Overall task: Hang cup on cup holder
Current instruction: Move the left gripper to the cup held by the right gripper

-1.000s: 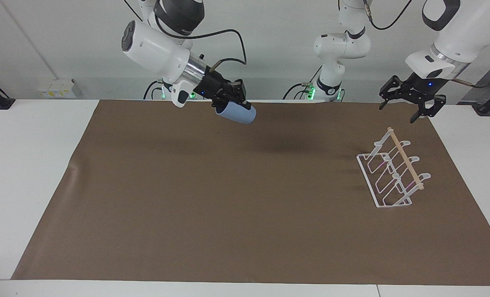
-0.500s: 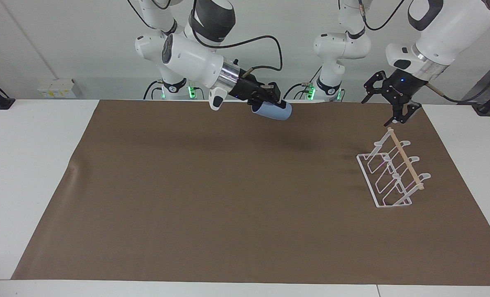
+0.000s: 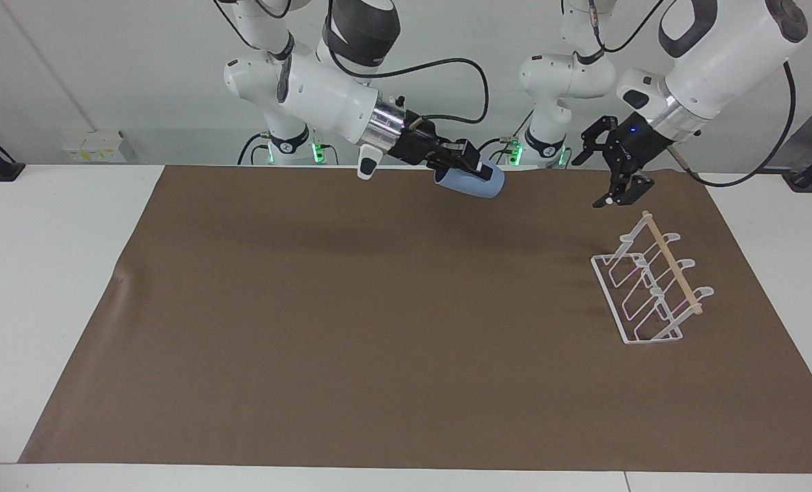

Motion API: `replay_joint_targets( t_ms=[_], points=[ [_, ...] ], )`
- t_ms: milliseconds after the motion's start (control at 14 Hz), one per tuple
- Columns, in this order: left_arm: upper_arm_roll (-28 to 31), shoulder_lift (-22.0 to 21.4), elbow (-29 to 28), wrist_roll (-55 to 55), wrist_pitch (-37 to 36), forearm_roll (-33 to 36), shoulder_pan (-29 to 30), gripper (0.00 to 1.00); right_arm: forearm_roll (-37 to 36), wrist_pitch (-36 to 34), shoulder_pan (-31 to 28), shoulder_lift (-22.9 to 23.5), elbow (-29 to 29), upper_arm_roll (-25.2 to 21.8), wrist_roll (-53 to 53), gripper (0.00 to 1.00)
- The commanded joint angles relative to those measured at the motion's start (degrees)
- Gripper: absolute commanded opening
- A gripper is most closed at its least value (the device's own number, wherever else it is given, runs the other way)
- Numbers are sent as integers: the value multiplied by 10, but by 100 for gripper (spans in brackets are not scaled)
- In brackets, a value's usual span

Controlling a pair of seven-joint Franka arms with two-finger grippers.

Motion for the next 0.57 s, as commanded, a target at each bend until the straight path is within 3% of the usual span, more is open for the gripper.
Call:
replay_joint_targets(
  t_ms=[0, 500],
  points=[
    [7, -3, -11, 14, 11, -27, -35, 100, 20, 48, 29, 23, 20, 1, 15, 0],
    [-1, 7, -5, 14, 42, -85, -56, 100, 20, 58, 33, 26, 20, 1, 43, 0]
  ],
)
